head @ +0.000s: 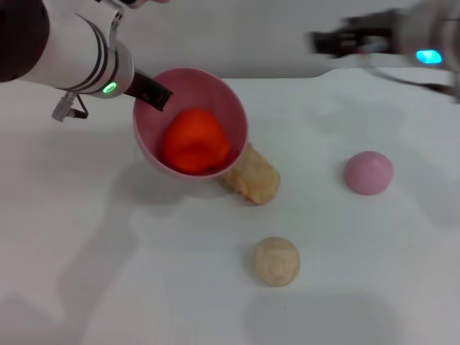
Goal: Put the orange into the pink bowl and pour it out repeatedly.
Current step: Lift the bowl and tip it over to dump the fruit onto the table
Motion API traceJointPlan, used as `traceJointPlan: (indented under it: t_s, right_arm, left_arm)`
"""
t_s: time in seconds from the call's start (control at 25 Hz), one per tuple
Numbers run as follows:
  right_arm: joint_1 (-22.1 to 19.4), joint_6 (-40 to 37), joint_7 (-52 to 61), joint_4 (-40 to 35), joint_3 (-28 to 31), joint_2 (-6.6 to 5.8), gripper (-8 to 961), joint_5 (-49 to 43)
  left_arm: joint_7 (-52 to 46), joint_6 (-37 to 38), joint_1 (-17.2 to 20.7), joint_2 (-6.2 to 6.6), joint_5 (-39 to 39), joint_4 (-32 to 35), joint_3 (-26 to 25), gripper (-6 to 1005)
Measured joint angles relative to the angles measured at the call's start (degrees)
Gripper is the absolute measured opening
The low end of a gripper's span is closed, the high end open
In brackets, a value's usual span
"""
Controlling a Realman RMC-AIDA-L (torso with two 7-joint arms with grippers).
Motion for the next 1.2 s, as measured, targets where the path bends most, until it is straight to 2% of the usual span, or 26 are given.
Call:
traceJointPlan:
  t_s: [0.12, 0.24, 0.32, 0.56, 0.64, 1.04, 1.08, 1.12, 1.2]
  right_arm:
    - [-4.86, -0.82, -1.74, -2.26, 3.41, 0.08, 616, -0.94]
    - [-10.84, -7.49, -3.84, -3.88, 3.53, 0.28, 616, -0.4]
    - [-12.89, -10.27, -4.17, -4.0, 3.16, 0.29, 616, -0.06]
    - [-13.09, -10.7, -4.22, -2.39, 1.67, 0.32, 616, 0.0]
    - [-12.92, -10.74, -4.22, -1.21, 1.26, 0.3, 616, -0.01]
    - [-13.62, -10.56, -3.42, 0.08, 1.48, 0.26, 617, -0.1]
    - [-13.62, -10.52, -3.26, 0.13, 1.57, 0.21, 617, -0.11]
    - [-13.62, -10.5, -3.12, 0.16, 1.65, 0.19, 617, -0.12]
    - [-13.65, -10.48, -3.04, 0.19, 1.75, 0.16, 617, -0.13]
  left_arm:
    - [0.22, 0.44, 0.21, 0.0, 0.48, 0.11, 0.01, 39]
    - [0.26, 0.99, 0.66, 0.02, 2.1, 0.36, -0.01, 39]
    - [0.26, 1.05, 0.57, 0.02, 2.2, 0.52, -0.07, 39]
    - [0.26, 1.69, 0.73, 0.02, 2.75, 1.65, 0.65, 40]
    - [0.26, 2.51, 0.72, -0.1, 5.86, 1.75, 2.33, 40]
    - [0.26, 3.23, 0.78, -0.16, 10.2, 1.9, 5.95, 41]
    - [0.27, 3.23, 0.87, -0.15, 11.23, 2.11, 7.09, 41]
    - [0.28, 2.13, 1.85, -0.27, 15.07, 4.7, 12.52, 41]
    - [0.28, 1.96, 2.23, -0.31, 16.29, 5.48, 14.06, 41]
